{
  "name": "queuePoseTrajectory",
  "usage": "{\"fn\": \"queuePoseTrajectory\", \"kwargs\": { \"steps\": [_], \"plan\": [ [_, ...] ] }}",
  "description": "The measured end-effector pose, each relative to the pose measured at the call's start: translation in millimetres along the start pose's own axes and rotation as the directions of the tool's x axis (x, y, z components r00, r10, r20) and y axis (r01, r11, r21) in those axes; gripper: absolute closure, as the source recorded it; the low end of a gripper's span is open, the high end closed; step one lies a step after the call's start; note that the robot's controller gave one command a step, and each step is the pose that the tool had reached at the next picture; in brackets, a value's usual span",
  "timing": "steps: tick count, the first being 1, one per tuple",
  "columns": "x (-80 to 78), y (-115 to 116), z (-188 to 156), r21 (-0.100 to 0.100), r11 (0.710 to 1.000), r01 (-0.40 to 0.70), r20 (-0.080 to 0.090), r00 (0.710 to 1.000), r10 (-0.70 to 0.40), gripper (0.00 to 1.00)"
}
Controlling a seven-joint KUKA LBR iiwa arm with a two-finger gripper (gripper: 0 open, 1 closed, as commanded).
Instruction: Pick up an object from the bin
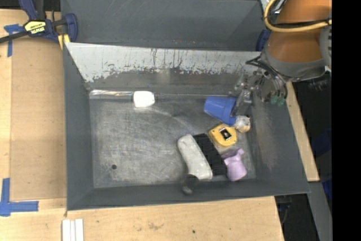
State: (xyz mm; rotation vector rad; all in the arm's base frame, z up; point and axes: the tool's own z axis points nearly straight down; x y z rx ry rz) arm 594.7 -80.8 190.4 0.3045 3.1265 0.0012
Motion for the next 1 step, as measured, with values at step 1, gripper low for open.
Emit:
{"fn": "queuePoseTrajectory", "kwargs": {
  "steps": [1],
  "plan": [
    [-17.4, 9.4, -62.5, 0.000, 1.000, 0.004, 0.004, 1.000, -0.004, 1.00]
  ]
}}
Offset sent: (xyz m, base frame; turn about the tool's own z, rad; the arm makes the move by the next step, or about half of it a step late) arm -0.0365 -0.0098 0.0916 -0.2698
